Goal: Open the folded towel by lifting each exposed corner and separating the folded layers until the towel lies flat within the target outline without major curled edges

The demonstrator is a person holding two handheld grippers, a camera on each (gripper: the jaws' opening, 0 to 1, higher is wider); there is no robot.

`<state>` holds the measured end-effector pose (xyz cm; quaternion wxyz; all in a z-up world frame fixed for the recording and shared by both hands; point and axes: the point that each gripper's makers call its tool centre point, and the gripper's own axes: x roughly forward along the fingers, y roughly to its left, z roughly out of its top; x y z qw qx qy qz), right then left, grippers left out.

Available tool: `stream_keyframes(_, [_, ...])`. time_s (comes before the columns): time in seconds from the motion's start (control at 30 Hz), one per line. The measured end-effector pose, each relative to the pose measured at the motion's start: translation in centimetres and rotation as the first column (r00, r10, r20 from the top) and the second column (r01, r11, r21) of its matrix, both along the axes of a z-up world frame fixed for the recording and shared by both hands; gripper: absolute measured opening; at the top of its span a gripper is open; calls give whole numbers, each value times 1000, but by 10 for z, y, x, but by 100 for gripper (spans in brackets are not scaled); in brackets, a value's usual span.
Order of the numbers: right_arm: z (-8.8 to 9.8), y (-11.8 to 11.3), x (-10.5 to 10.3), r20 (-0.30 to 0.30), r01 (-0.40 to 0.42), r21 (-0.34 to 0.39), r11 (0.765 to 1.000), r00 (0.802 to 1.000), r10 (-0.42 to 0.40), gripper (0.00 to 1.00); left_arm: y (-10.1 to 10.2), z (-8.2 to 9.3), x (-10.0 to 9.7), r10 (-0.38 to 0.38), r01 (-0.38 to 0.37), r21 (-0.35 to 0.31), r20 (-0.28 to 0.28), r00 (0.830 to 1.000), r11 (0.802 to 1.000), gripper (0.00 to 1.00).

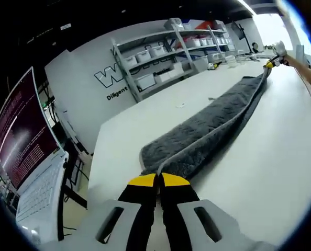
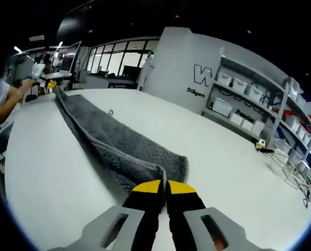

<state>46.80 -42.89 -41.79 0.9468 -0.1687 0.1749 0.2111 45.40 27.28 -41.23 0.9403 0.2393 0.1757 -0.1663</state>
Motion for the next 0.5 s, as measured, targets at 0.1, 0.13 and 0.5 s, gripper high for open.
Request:
stream_keyframes(0.1, [-1, -3, -7, -1, 0, 16, 1000, 1000, 0, 0, 1, -2, -7, -2, 2, -12, -7, 1000, 1000, 2])
stream_keyframes(0.13, [-1, -3, -9, -1, -1, 20, 1000, 1000, 1, 0, 2, -3, -8, -2, 2, -12, -9, 1000, 1000, 2])
stream_keyframes(0.5, [5, -1, -36, 18, -22, 9, 1000, 1000, 21, 0, 4, 0, -29, -1, 1, -20, -4, 1000, 1000, 2])
